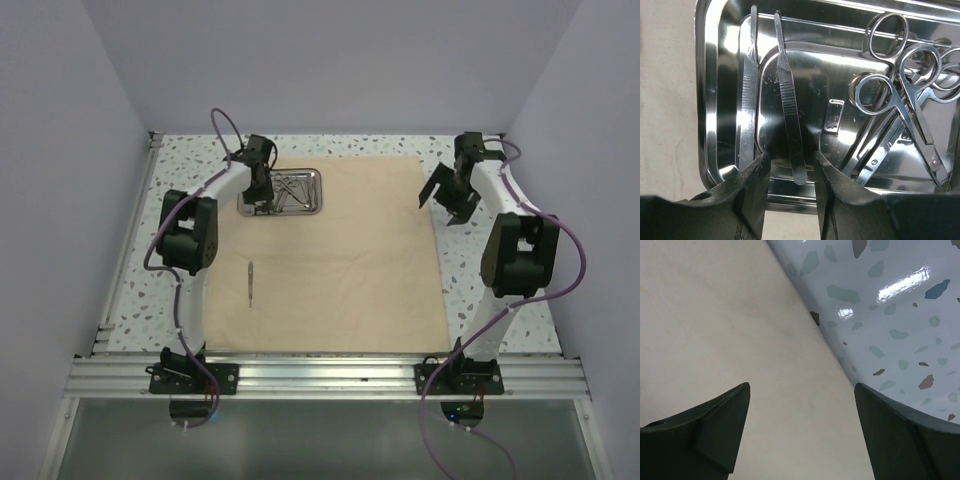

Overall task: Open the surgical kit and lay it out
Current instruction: Pick up the medical item from the container.

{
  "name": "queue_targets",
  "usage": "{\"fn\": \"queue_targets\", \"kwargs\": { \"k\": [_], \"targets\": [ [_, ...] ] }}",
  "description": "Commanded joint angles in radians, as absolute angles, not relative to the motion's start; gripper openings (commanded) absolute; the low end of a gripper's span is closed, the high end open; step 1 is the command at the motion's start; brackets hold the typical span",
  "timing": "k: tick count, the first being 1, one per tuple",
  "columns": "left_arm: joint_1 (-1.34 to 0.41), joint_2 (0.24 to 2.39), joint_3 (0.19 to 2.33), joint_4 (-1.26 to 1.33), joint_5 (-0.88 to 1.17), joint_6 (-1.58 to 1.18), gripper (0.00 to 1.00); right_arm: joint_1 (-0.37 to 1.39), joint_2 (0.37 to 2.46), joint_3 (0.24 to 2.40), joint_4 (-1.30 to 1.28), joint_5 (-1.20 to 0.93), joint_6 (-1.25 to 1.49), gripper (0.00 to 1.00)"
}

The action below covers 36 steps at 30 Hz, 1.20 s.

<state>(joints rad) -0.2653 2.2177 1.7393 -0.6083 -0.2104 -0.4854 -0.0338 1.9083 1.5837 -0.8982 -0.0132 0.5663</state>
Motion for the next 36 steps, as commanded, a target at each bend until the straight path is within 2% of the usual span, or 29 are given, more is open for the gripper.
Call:
{"fn": "queue_targets", "kwargs": {
  "k": [1,9,18,31,34,36],
  "targets": [
    [-0.27,2.244,1.789,-0.638,-0.227,-0.471,0.43,-0.038,1.876,1.611,-0.916,-0.003,0.557,0.89],
    [-0.273,2.204,1.701,-0.649,-0.189,-0.492,0.33,-0.038,1.891,1.614,-0.916,-0.003,0.554,0.89],
    [-0.291,2.166,1.602,-0.647,-0.178,-0.508,0.31,-0.04,1.907,1.615,-0.914,-0.009,0.549,0.89],
    [-0.276,2.264,1.733,-0.66,-0.189,-0.482,0.31,-0.04,1.904,1.612,-0.911,-0.009,0.543,0.89],
    [-0.264,2.281,1.741,-0.652,-0.169,-0.474,0.22,-0.043,1.901,1.609,-0.914,-0.005,0.54,0.89],
    [-0.259,2.284,1.738,-0.655,-0.166,-0.472,0.22,-0.046,1.899,1.608,-0.914,-0.005,0.54,0.89]
  ]
}}
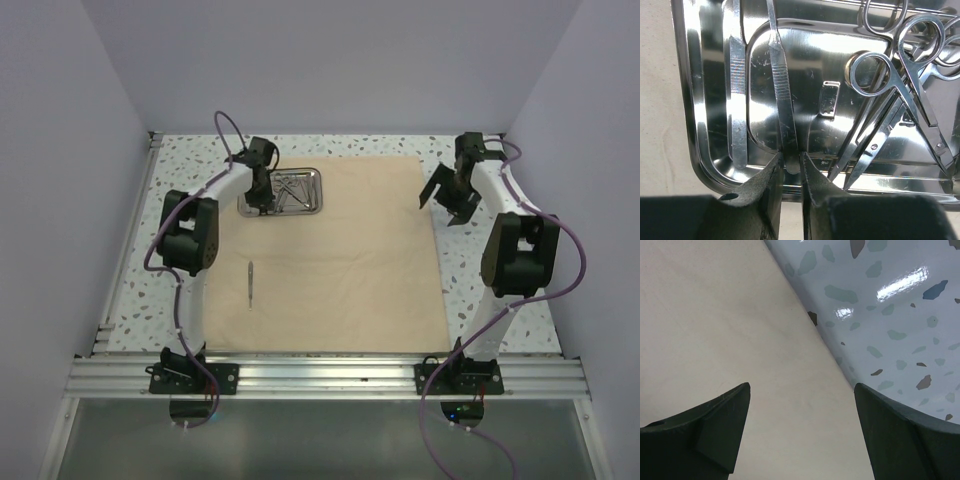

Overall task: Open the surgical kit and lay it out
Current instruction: Pick up the medical item from the container.

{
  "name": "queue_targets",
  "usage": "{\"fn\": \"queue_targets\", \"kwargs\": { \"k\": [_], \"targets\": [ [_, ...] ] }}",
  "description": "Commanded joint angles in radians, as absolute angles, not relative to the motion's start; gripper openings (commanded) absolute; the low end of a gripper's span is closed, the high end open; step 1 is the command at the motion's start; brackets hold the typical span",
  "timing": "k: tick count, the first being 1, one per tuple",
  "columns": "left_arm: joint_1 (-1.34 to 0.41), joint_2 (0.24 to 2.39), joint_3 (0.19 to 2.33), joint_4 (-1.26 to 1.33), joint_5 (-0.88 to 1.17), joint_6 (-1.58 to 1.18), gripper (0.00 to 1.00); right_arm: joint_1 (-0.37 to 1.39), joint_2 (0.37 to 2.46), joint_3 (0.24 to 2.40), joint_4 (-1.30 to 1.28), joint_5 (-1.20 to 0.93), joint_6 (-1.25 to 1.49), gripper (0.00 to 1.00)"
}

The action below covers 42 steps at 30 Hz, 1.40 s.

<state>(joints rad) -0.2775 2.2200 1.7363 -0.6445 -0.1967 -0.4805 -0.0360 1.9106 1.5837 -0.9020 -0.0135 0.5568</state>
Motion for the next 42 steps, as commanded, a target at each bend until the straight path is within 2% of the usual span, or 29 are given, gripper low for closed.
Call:
{"fn": "queue_targets", "kwargs": {
  "k": [1,6,7,8,16,23,29,34,42],
  "targets": [
    [-0.256,2.284,1.735,-0.655,-0.163,-0.472,0.22,-0.048,1.899,1.609,-0.916,-0.003,0.54,0.89],
    [-0.255,2.279,1.694,-0.646,-0.152,-0.468,0.14,-0.051,1.905,1.612,-0.916,-0.003,0.543,0.89],
    [-0.255,2.279,1.687,-0.644,-0.147,-0.468,0.09,-0.051,1.907,1.612,-0.917,-0.003,0.543,0.89],
    [-0.255,2.281,1.681,-0.64,-0.144,-0.463,0.0,-0.051,1.91,1.615,-0.916,-0.003,0.545,0.89],
    [-0.255,2.238,1.707,-0.634,-0.156,-0.431,0.0,-0.051,1.922,1.626,-0.916,-0.008,0.549,0.89],
    [-0.255,2.214,1.906,-0.704,-0.182,-0.381,0.0,-0.051,1.921,1.628,-0.905,-0.017,0.554,0.89],
    [-0.255,2.214,1.991,-0.758,-0.199,-0.365,0.0,-0.051,1.901,1.612,-0.893,-0.032,0.557,0.89],
    [-0.255,2.105,1.846,-0.744,-0.195,-0.39,0.0,-0.051,1.876,1.583,-0.885,-0.043,0.558,0.89],
    [-0.293,1.752,1.366,-0.701,-0.179,-0.448,0.0,-0.051,1.856,1.552,-0.867,-0.098,0.587,0.88]
  ]
}}
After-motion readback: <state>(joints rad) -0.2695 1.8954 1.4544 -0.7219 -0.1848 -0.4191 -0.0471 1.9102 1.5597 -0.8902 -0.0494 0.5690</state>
